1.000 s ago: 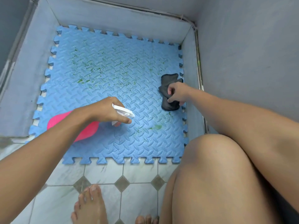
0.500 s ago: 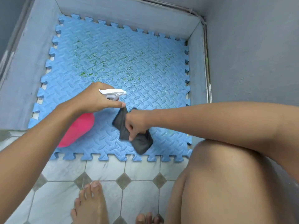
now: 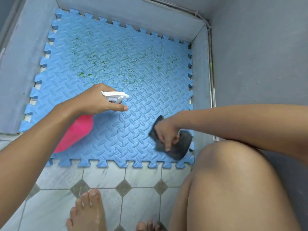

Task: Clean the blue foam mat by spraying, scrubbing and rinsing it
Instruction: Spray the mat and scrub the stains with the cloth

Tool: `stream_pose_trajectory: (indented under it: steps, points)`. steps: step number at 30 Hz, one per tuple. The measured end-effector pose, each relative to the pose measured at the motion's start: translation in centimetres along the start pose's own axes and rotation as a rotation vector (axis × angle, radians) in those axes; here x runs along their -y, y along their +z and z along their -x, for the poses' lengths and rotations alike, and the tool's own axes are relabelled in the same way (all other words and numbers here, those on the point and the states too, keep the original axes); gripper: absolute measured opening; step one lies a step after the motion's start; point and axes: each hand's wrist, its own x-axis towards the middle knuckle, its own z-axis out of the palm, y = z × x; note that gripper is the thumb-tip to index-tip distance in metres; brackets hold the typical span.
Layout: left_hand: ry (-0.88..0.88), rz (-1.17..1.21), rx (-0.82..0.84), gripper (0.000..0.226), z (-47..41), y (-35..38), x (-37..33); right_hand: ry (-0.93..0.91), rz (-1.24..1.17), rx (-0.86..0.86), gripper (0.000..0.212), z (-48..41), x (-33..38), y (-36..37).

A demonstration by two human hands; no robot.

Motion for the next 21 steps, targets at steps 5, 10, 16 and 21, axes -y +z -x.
stream_pose_trajectory:
  steps: [5,10,16,21]
  points:
    - [-0.045,0.015,-0.019,0.062,-0.5,0.8,0.1,-0.159,-0.260,-0.248,0.021,0.4,2.3,-0.7]
    - [-0.102,0.075,-0.030,0.038,-0.4,0.2,-1.0,0.338,-0.353,-0.946,0.025,3.6,-6.8,-5.5]
    - [-0.144,0.045,-0.078,0.039,-0.6,0.3,-1.0,0.348,-0.422,-0.924,0.018,3.4,-6.7,-2.4]
    - [-0.232,-0.034,-0.250,0.053,-1.0,0.3,-0.5,0.009,-0.169,-0.776,0.027,1.7,0.5,-4.8]
